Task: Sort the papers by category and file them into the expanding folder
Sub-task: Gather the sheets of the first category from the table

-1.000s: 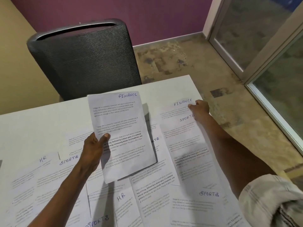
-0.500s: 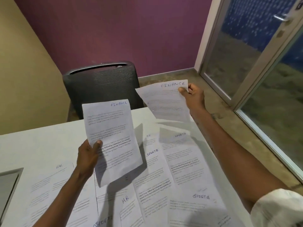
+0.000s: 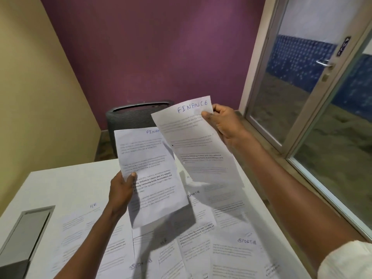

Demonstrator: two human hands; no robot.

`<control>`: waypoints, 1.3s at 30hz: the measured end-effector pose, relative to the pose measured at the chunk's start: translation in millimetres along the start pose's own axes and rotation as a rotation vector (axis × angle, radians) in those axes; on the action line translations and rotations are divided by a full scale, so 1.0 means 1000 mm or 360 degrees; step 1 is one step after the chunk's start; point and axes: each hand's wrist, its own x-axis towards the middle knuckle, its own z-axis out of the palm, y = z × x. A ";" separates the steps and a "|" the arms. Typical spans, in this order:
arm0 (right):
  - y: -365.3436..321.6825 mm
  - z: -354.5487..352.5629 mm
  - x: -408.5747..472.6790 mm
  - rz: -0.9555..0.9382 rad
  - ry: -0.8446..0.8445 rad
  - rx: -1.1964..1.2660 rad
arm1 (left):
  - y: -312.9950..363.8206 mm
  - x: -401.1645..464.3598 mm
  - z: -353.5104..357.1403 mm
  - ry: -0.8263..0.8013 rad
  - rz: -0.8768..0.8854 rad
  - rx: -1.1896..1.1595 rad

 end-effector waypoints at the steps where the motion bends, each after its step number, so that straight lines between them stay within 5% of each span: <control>1: 0.002 0.003 -0.003 0.0088 -0.0054 0.0032 | 0.000 -0.005 -0.001 -0.0001 -0.0001 0.0000; 5: 0.015 0.017 -0.013 0.0327 -0.0184 0.0155 | -0.003 -0.027 -0.009 -0.0059 -0.0006 -0.0008; 11: 0.055 0.045 -0.032 0.0474 -0.0003 0.0028 | 0.002 -0.073 -0.009 -0.0281 -0.0181 -0.0171; 17: 0.098 0.062 -0.056 0.0418 0.0211 -0.0539 | -0.009 -0.106 -0.007 -0.0569 -0.0692 -0.0563; 23: 0.120 0.055 -0.084 0.0403 0.0122 -0.1218 | -0.018 -0.120 -0.009 -0.0488 -0.0780 -0.0723; 27: 0.135 0.046 -0.112 0.0874 -0.0171 -0.0604 | -0.023 -0.121 -0.006 -0.0391 -0.0792 -0.0702; 31: 0.155 0.052 -0.136 0.0794 0.0007 -0.0312 | -0.035 -0.115 0.002 -0.0212 -0.0945 -0.0781; 39: 0.174 0.064 -0.152 0.0266 0.0164 -0.0419 | -0.035 -0.124 0.004 -0.0139 -0.0036 -0.0047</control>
